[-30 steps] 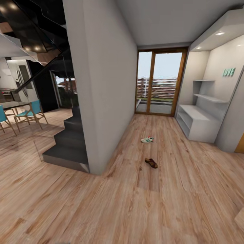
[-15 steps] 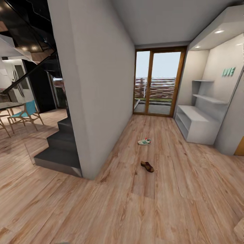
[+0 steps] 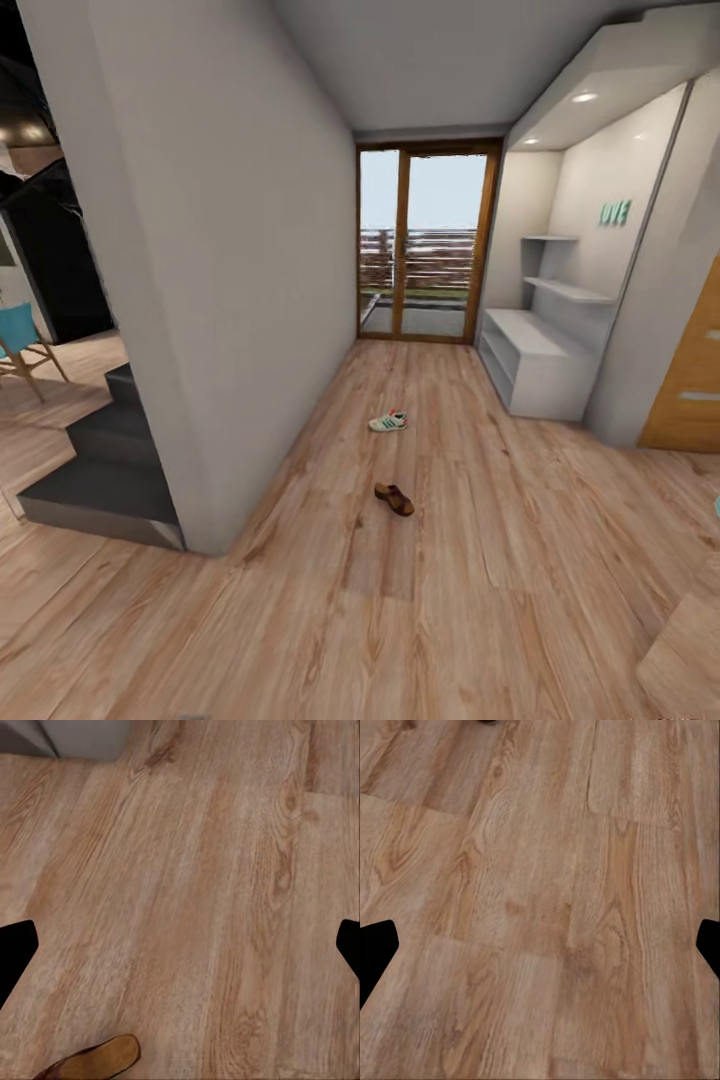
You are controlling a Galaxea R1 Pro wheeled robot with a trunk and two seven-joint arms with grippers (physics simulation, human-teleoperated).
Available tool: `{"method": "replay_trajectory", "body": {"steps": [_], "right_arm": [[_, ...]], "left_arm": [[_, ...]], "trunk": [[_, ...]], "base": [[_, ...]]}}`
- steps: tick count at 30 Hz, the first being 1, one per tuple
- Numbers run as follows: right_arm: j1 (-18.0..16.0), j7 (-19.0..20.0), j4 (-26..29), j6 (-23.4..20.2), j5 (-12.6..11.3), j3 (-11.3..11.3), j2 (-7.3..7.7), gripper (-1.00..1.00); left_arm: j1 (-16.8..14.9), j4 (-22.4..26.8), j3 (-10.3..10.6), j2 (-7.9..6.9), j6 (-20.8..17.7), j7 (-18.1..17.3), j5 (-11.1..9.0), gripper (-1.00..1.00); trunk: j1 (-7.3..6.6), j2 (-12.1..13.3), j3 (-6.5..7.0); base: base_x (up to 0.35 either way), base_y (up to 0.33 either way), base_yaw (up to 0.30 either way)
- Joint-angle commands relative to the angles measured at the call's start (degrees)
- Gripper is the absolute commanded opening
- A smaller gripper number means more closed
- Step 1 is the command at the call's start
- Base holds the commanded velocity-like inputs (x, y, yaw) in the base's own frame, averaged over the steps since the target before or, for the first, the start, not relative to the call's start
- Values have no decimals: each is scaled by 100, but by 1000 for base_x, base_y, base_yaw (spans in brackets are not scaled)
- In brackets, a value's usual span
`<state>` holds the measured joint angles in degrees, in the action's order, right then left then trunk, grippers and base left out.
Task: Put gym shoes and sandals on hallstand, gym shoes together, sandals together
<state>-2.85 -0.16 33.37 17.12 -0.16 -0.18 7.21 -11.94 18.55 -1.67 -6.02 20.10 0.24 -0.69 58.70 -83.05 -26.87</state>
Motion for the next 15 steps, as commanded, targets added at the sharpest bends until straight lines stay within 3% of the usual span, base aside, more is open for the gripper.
{"method": "replay_trajectory", "body": {"steps": [1, 6, 15], "right_arm": [[-5, -2, -7, 19, -2, 0, 0, 100], [-5, -2, -5, 21, -2, 0, 0, 100], [-5, -2, -19, 27, -2, 3, 0, 100]], "left_arm": [[-2, -1, -9, -1, 18, 2, -5, 100], [-2, -1, -9, -4, 16, 4, -2, 100], [-1, -1, -9, -11, 20, 3, -1, 100]], "trunk": [[3, -3, -6], [3, -3, -6], [3, -3, -6]], "base": [[281, -209, -280], [289, -194, -217], [322, -106, -41]]}}
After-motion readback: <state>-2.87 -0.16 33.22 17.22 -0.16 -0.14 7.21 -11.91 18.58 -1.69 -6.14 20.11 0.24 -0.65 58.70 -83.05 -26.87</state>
